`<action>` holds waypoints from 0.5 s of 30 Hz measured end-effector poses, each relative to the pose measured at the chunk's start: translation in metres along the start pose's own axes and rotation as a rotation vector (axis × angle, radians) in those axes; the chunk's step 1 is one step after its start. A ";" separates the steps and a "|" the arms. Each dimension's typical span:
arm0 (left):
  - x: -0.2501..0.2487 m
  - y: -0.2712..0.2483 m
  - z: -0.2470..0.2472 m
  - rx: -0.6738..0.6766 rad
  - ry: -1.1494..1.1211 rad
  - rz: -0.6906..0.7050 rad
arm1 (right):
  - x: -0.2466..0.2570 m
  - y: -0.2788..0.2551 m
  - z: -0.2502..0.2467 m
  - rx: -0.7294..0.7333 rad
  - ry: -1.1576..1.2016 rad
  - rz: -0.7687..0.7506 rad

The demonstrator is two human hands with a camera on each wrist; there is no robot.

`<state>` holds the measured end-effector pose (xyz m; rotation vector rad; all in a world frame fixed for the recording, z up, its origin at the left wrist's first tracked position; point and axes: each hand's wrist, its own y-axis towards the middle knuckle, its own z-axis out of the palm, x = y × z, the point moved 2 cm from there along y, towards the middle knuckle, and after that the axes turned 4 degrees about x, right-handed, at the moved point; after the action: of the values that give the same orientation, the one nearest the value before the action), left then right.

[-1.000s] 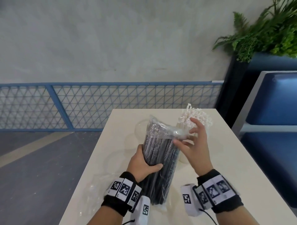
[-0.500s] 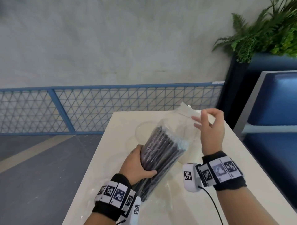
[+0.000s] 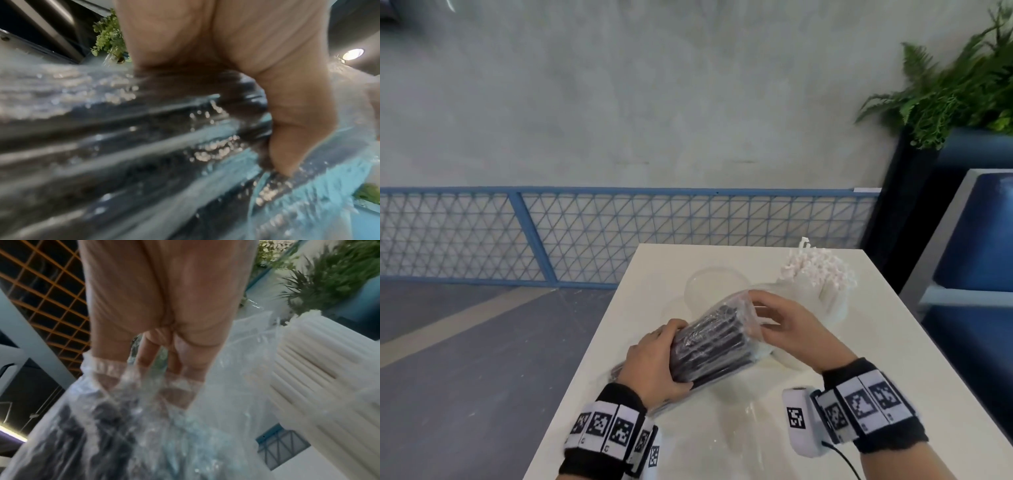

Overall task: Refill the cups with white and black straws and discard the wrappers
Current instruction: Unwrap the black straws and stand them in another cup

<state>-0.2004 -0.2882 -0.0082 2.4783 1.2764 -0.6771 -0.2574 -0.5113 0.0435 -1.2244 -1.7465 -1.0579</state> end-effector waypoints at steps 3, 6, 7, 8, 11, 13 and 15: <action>0.003 0.000 -0.001 -0.001 -0.041 0.019 | -0.005 -0.002 0.005 -0.033 0.095 -0.002; -0.002 0.002 -0.001 -0.021 -0.137 0.057 | -0.008 0.000 0.004 -0.145 0.066 -0.030; -0.004 0.003 0.000 -0.020 -0.171 0.064 | -0.007 0.001 0.004 -0.174 0.056 -0.044; -0.004 0.005 0.002 -0.015 -0.208 0.068 | -0.005 0.002 0.004 -0.200 0.044 -0.053; 0.002 0.008 0.015 0.027 -0.323 0.058 | -0.002 0.003 0.015 -0.257 -0.028 -0.049; 0.011 0.008 0.027 0.056 -0.346 0.033 | -0.013 0.003 0.029 -0.308 -0.065 -0.023; 0.019 0.008 0.036 0.074 -0.340 0.011 | -0.026 0.000 0.045 -0.383 -0.060 0.002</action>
<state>-0.1949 -0.2955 -0.0487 2.2934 1.1253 -1.1047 -0.2556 -0.4792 0.0033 -1.5006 -1.6320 -1.4133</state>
